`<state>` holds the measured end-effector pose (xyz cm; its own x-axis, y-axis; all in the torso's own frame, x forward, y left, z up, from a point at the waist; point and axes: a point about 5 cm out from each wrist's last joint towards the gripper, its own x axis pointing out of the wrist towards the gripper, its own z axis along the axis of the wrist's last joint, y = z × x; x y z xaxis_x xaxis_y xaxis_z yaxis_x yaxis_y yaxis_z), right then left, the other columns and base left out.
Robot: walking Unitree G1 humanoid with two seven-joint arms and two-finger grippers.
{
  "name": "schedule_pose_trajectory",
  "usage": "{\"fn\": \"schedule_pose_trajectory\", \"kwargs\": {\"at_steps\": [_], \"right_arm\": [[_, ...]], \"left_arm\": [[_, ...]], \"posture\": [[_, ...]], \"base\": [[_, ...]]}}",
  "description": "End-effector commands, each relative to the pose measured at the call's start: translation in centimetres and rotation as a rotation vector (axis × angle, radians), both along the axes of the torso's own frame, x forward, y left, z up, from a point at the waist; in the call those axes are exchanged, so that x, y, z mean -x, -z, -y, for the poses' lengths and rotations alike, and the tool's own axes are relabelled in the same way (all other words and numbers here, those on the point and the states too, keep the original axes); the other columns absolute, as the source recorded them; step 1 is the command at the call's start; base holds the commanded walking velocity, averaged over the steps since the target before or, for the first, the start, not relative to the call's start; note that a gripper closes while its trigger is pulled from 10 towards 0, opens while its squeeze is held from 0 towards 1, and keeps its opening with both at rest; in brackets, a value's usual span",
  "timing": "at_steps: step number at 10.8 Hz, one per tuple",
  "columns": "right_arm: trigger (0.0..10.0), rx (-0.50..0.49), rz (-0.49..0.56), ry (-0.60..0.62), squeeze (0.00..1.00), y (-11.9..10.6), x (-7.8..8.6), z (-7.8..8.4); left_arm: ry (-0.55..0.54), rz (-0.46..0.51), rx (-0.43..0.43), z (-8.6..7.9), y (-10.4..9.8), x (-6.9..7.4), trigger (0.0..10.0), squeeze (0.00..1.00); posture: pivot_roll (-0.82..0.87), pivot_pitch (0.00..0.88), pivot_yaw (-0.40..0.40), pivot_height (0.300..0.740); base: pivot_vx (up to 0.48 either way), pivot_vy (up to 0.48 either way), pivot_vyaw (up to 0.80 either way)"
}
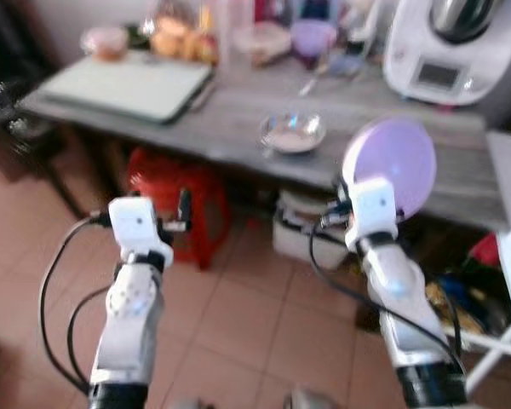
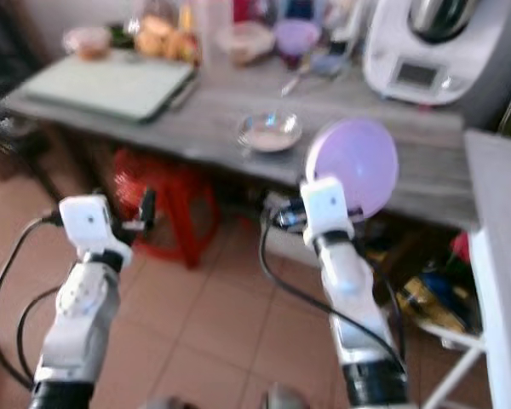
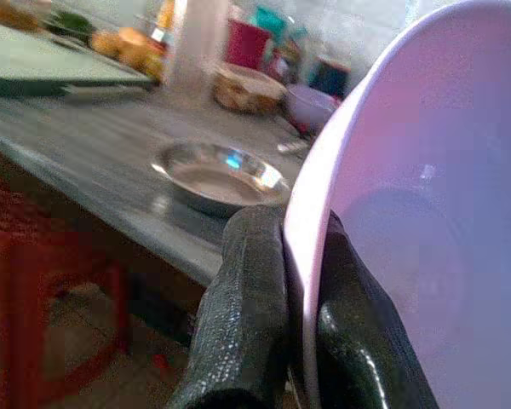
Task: Setting the table
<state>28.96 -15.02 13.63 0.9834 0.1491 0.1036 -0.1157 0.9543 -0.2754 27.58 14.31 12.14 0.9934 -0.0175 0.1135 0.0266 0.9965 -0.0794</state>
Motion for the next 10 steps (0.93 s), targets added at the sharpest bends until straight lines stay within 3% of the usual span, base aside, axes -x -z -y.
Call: {"fn": "schedule_pose_trajectory", "kwargs": {"at_steps": [1, 2, 5, 10], "right_arm": [[10.0, -0.002, 0.028, 0.017, 0.0, -0.7, 0.2, 0.3], [10.0, 0.043, 0.051, 0.009, 0.0, -1.0, 0.2, 0.2], [10.0, 0.027, 0.071, 0.018, 0.0, -1.6, -0.2, 0.4], [10.0, 0.051, 0.133, -0.026, 0.0, -3.2, -0.8, -0.2]], "left_arm": [[0.021, 0.024, 0.022, 0.8, -0.9, 0.0, 10.0, 0.0], [0.029, 0.046, 0.026, 1.1, -1.6, -0.3, 10.0, 0.0], [0.022, 0.047, 0.085, 1.1, -2.3, -0.5, 10.0, 0.0], [0.025, 0.061, 0.103, 1.5, -3.0, -0.6, 10.0, 0.0]], "posture": [[-0.05, 0.065, -0.001, 0.74], [-0.05, 0.066, -0.001, 0.74], [-0.05, 0.071, -0.005, 0.74], [-0.05, 0.076, -0.01, 0.74]], "base": [[0.48, 0.0, 0.0], [0.48, 0.0, 0.0], [0.48, 0.0, 0.0], [0.48, 0.0, 0.0]]}}
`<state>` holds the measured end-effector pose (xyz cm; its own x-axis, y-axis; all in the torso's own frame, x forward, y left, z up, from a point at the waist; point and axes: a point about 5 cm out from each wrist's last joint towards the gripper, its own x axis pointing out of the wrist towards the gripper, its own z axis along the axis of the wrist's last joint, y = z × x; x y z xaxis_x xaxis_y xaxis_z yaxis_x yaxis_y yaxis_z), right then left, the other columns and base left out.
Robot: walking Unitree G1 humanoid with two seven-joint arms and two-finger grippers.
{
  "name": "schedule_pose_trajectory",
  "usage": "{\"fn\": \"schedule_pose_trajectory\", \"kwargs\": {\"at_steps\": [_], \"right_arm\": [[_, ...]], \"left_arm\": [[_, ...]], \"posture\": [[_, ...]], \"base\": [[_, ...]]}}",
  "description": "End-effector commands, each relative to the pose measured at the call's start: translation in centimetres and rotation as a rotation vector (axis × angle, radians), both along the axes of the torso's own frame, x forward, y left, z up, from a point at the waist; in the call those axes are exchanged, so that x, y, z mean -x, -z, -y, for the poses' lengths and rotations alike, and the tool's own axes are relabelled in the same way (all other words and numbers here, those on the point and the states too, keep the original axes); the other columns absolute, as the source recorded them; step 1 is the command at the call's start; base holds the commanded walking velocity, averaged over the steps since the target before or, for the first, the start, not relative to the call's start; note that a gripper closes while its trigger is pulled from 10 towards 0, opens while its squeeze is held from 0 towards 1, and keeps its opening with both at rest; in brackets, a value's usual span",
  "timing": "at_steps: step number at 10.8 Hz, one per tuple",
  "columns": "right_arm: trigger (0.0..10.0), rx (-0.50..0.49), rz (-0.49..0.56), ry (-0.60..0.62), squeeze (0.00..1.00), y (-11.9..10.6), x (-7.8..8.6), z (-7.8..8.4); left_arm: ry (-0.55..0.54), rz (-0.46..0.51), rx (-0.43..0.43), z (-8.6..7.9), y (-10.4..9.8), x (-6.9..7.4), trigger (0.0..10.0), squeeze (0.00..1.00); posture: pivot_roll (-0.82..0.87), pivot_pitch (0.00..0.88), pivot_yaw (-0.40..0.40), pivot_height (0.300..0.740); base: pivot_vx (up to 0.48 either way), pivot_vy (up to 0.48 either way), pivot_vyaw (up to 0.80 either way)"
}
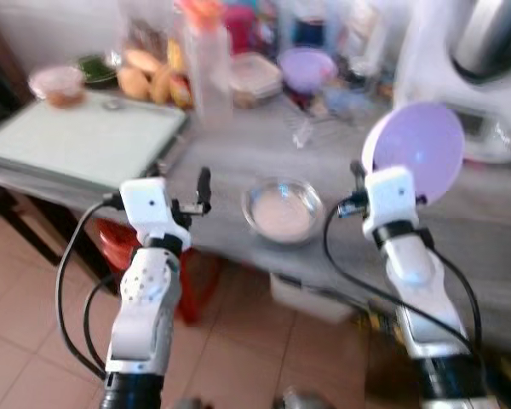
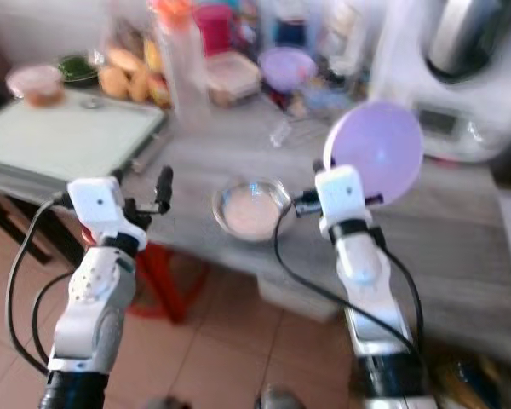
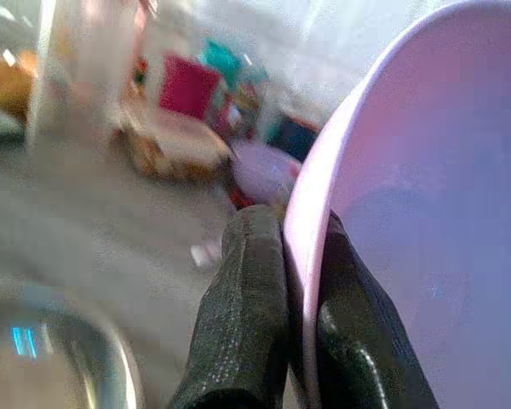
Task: Setting the table
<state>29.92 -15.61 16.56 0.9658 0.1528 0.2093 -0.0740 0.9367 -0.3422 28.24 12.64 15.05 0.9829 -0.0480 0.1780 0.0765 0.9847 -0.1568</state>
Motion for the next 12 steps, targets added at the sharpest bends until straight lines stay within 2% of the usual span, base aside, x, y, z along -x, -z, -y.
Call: {"fn": "schedule_pose_trajectory", "kwargs": {"at_steps": [1, 2, 4, 5, 6, 7, 9, 10, 12], "right_arm": [[10.0, -0.007, 0.014, -0.035, 0.0, -0.3, 0.1, -0.8], [10.0, -0.006, 0.012, -0.051, 0.0, -0.2, 0.2, -0.9], [10.0, 0.028, -0.002, -0.197, 0.0, -0.1, 0.6, -2.3], [10.0, 0.046, 0.0, -0.257, 0.0, -0.3, 0.7, -2.6], [10.0, 0.037, -0.011, -0.32, 0.0, -0.6, 0.7, -2.8], [10.0, 0.008, -0.036, -0.432, 0.0, -0.8, 0.5, -3.2], [10.0, 0.005, -0.041, -0.464, 0.0, -1.2, -0.4, -2.7], [10.0, 0.036, -0.029, -0.482, 0.0, -1.5, -0.8, -2.8], [10.0, 0.01, -0.034, -0.492, 0.0, -1.7, -2.0, -3.2]], "left_arm": [[-0.021, -0.002, 0.03, -0.1, -0.1, 0.1, 10.0, 0.0], [-0.032, -0.004, 0.022, -0.2, -0.1, 0.2, 10.0, 0.0], [0.003, 0.004, -0.065, -0.1, 0.5, 1.6, 10.0, 0.0], [-0.01, -0.012, -0.078, -0.5, 0.9, 2.0, 10.0, 0.0], [-0.03, -0.021, -0.081, -1.0, 1.1, 2.2, 10.0, 0.0], [-0.048, -0.025, -0.11, -1.1, 1.2, 2.5, 10.0, 0.0], [-0.019, -0.022, -0.128, -0.3, 1.2, 3.2, 10.0, 0.0], [-0.044, -0.037, -0.128, -1.1, 1.3, 3.1, 10.0, 0.0], [-0.026, -0.055, -0.123, -1.3, 1.6, 3.5, 10.0, 0.0]], "posture": [[-0.05, 0.078, -0.012, 0.74], [-0.05, 0.078, -0.011, 0.74], [-0.04, 0.088, -0.018, 0.74], [-0.03, 0.096, -0.021, 0.74], [-0.02, 0.1, -0.025, 0.74], [-0.02, 0.106, -0.026, 0.74], [-0.01, 0.119, -0.022, 0.74], [-0.01, 0.136, -0.015, 0.74], [0.0, 0.152, -0.014, 0.74]], "base": [[0.48, 0.0, 0.0], [0.0, 0.0, 0.0], [0.0, 0.0, 0.0], [0.0, 0.0, 0.0], [0.0, 0.0, 0.0], [0.0, 0.0, 0.0], [0.0, 0.0, 0.0], [0.0, 0.0, 0.0], [0.0, 0.0, 0.0]]}}
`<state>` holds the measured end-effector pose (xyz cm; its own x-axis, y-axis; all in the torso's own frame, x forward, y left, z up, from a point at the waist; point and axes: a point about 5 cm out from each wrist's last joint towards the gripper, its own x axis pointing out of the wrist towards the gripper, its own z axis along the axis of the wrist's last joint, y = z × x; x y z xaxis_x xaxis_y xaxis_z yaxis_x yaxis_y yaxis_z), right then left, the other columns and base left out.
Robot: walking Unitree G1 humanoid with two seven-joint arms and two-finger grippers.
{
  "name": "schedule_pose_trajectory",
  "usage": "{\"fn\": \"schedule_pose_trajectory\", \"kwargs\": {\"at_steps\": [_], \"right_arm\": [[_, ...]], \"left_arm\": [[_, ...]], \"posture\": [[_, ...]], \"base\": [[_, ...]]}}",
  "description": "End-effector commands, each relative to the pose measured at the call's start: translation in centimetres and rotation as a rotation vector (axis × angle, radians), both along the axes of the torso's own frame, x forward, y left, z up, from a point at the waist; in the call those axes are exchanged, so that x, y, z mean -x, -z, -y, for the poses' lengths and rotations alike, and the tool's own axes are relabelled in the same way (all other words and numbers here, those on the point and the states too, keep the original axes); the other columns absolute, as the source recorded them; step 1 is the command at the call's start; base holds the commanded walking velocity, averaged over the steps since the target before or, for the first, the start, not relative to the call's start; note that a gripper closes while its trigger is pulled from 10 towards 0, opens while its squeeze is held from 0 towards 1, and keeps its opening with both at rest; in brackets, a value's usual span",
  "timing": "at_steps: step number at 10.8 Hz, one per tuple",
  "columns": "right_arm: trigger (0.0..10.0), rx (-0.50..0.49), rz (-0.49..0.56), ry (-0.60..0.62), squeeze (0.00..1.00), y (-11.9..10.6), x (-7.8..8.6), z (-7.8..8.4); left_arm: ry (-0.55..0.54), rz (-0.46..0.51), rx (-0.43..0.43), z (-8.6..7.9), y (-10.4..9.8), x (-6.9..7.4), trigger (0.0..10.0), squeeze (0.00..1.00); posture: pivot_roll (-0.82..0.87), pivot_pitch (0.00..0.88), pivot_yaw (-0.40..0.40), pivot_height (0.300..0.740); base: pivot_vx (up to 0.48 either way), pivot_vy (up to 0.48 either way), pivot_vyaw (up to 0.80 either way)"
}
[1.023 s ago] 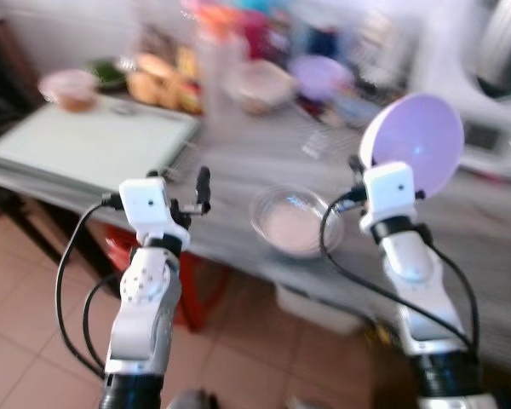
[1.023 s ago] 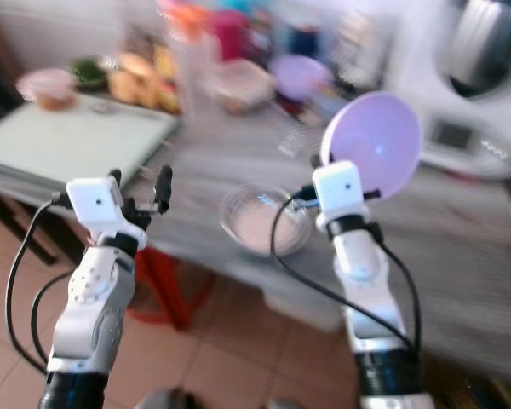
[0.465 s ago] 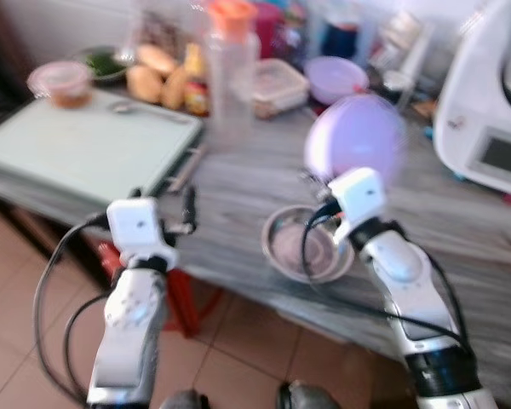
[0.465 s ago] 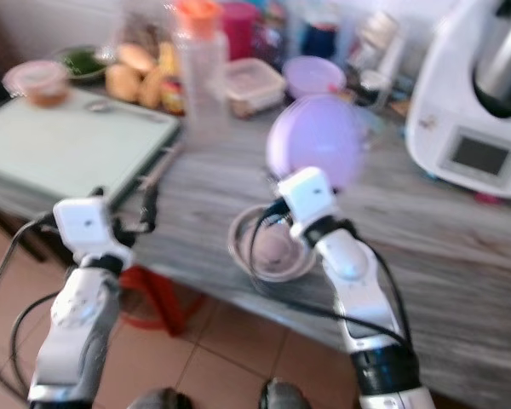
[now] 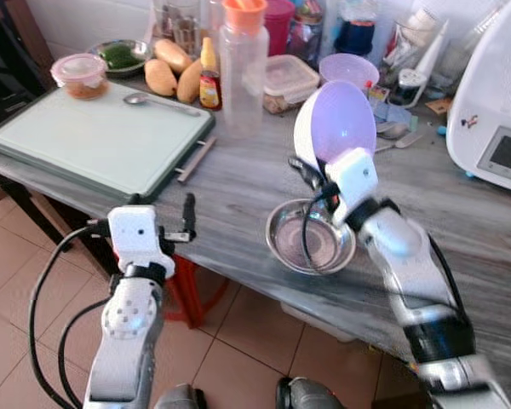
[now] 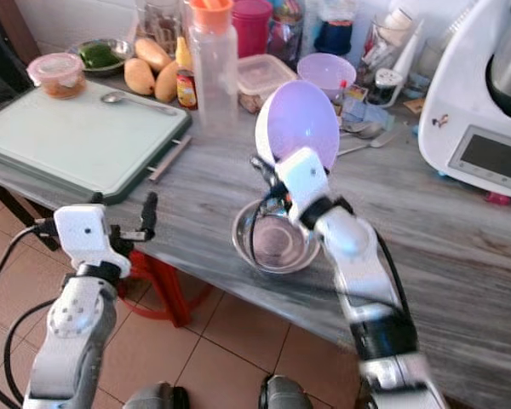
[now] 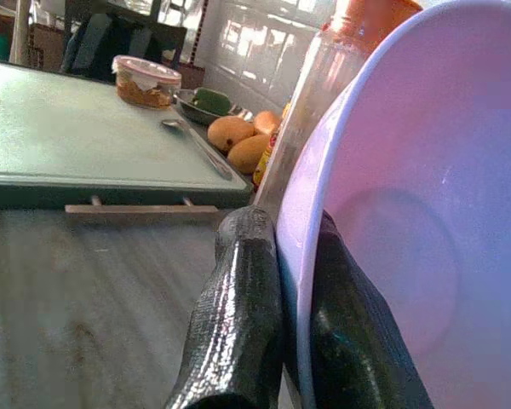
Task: Setting the table
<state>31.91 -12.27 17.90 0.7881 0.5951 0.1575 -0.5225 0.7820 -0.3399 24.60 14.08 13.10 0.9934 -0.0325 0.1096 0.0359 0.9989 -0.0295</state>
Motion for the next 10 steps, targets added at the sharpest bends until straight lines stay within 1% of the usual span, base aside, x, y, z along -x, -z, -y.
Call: {"fn": "schedule_pose_trajectory", "kwargs": {"at_steps": [1, 3, 4, 5, 6, 7, 8, 9, 10], "right_arm": [[10.0, -0.005, 0.013, -0.006, 0.0, -0.3, -0.2, -0.1], [10.0, -0.022, -0.018, -0.016, 0.0, -0.2, -1.2, -0.5], [10.0, -0.037, -0.021, -0.029, 0.0, -0.4, -1.9, -1.0], [10.0, -0.03, -0.031, -0.073, 0.0, -0.7, -2.7, -2.1], [10.0, -0.011, -0.063, -0.112, 0.0, -0.6, -3.2, -2.8], [10.0, 0.031, -0.115, -0.167, 0.0, 0.1, -3.4, -3.3], [10.0, 0.083, -0.146, -0.217, 0.0, 0.7, -3.3, -3.7], [10.0, 0.129, -0.162, -0.229, 0.0, 1.3, -3.2, -3.7], [10.0, 0.169, -0.203, -0.256, 0.0, 2.0, -2.9, -3.5]], "left_arm": [[0.011, -0.001, -0.001, 0.1, 0.0, 0.4, 10.0, 0.0], [-0.017, -0.016, -0.023, -0.6, 0.3, 0.6, 10.0, 0.0], [-0.012, -0.016, -0.024, -0.5, 0.2, 0.6, 10.0, 0.0], [-0.011, -0.018, -0.024, -0.4, 0.1, 0.8, 10.0, 0.0], [-0.01, -0.019, -0.025, -0.4, 0.0, 0.9, 10.0, 0.0], [-0.012, -0.018, -0.027, -0.5, 0.0, 0.8, 10.0, 0.0], [-0.016, -0.019, -0.024, -0.6, 0.0, 0.8, 10.0, 0.0], [-0.015, -0.028, -0.014, -0.4, 0.1, 0.9, 10.0, 0.0], [0.009, -0.027, -0.022, 0.1, 0.1, 1.0, 10.0, 0.0]], "posture": [[0.01, 0.157, -0.012, 0.74], [0.02, 0.173, -0.019, 0.74], [0.02, 0.179, -0.019, 0.74], [0.03, 0.191, -0.015, 0.74], [0.04, 0.194, -0.016, 0.74], [0.05, 0.192, -0.024, 0.74], [0.04, 0.19, -0.027, 0.74], [0.04, 0.19, -0.028, 0.74], [0.04, 0.188, -0.026, 0.74]], "base": [[0.0, 0.0, 0.0], [0.0, 0.0, 0.0], [0.0, 0.0, 0.0], [0.0, 0.0, 0.0], [0.0, 0.0, 0.0], [0.0, 0.0, 0.0], [0.0, 0.0, 0.0], [0.0, 0.0, 0.0], [0.0, 0.0, 0.0]]}}
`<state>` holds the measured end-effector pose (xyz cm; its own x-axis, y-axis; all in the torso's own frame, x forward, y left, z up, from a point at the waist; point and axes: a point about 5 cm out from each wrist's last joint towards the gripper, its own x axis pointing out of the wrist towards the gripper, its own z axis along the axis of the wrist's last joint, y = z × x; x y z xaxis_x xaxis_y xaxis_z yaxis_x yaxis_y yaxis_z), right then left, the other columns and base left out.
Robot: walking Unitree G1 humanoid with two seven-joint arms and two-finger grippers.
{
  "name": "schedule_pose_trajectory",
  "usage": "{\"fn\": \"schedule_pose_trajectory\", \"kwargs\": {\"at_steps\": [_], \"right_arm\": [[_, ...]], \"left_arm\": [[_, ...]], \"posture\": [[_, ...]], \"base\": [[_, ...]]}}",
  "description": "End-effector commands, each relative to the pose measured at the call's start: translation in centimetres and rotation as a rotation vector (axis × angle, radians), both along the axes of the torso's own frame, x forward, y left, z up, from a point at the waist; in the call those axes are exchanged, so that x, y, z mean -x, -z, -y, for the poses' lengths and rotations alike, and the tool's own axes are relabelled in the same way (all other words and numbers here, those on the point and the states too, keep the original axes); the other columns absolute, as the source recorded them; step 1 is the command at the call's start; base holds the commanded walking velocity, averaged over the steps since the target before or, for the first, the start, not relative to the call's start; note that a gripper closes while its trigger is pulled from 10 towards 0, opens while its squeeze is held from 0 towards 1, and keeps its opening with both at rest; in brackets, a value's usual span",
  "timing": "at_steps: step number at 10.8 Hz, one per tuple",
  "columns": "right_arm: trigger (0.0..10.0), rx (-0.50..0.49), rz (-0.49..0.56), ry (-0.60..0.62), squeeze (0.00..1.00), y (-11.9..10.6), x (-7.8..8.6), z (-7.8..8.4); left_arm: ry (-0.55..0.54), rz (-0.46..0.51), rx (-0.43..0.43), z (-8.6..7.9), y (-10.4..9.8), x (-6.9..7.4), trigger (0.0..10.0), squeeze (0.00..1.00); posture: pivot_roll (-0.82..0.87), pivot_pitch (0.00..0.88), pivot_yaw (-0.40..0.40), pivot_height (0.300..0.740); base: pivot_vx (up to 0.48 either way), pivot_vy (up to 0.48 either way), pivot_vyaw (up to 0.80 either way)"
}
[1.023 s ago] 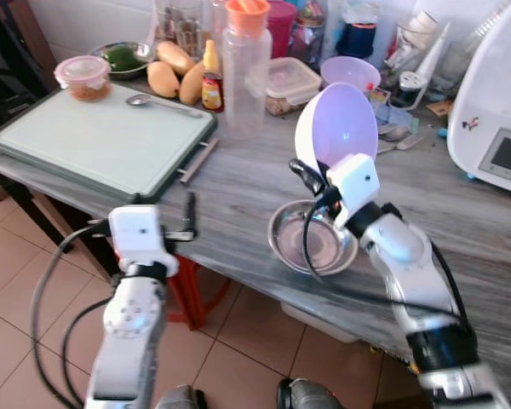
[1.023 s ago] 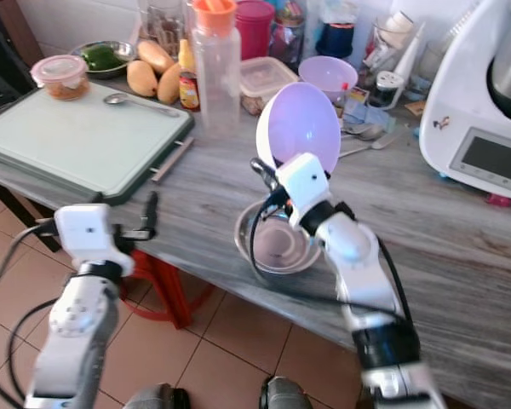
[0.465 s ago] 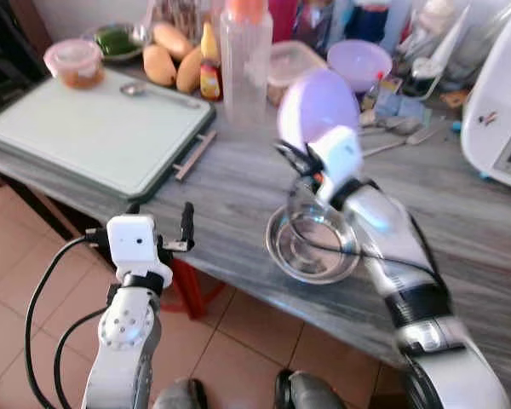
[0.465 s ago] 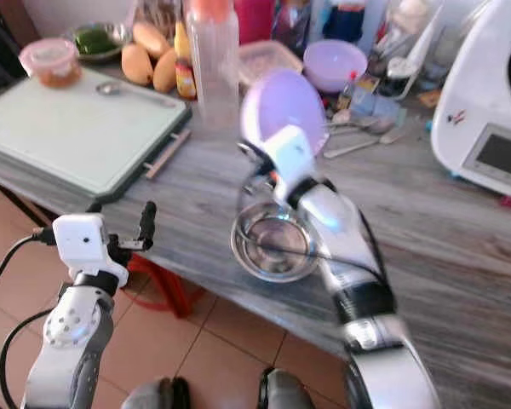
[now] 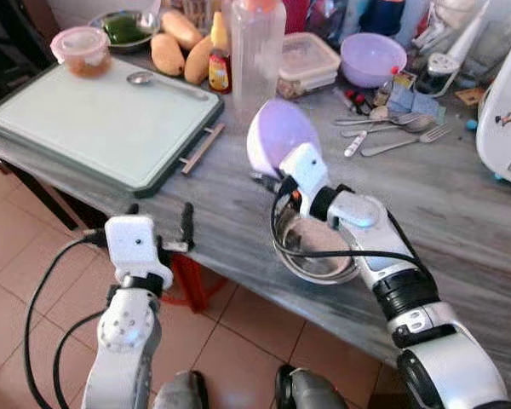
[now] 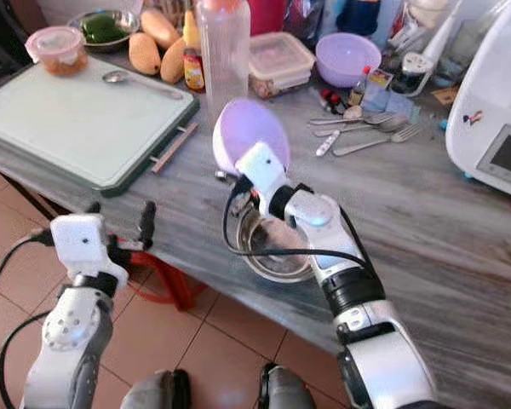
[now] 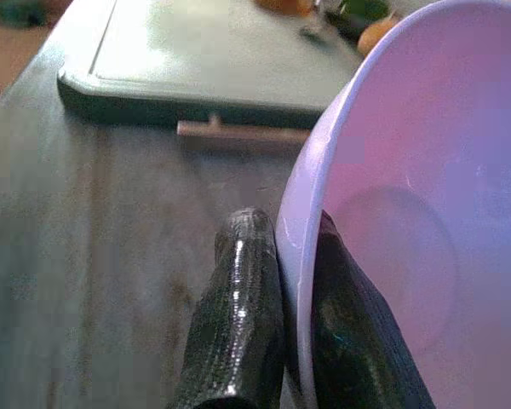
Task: Setting the table
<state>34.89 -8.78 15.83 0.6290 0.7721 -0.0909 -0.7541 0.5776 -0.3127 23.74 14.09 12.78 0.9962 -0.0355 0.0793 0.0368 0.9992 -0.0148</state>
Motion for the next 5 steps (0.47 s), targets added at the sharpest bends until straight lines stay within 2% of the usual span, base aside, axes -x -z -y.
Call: {"fn": "schedule_pose_trajectory", "kwargs": {"at_steps": [1, 5], "right_arm": [[10.0, 0.036, -0.013, -0.034, 0.0, 0.2, 0.3, 0.1], [10.0, 0.119, -0.034, -0.078, 0.0, 0.7, 1.0, 1.2]], "left_arm": [[0.006, 0.0, -0.006, 0.0, -0.2, 0.0, 10.0, 0.0], [0.034, -0.021, 0.008, 0.5, 0.1, -0.3, 10.0, 0.0]], "posture": [[0.04, 0.187, -0.023, 0.74], [0.02, 0.181, -0.017, 0.74]], "base": [[0.0, 0.0, 0.0], [0.0, 0.0, 0.0]]}}
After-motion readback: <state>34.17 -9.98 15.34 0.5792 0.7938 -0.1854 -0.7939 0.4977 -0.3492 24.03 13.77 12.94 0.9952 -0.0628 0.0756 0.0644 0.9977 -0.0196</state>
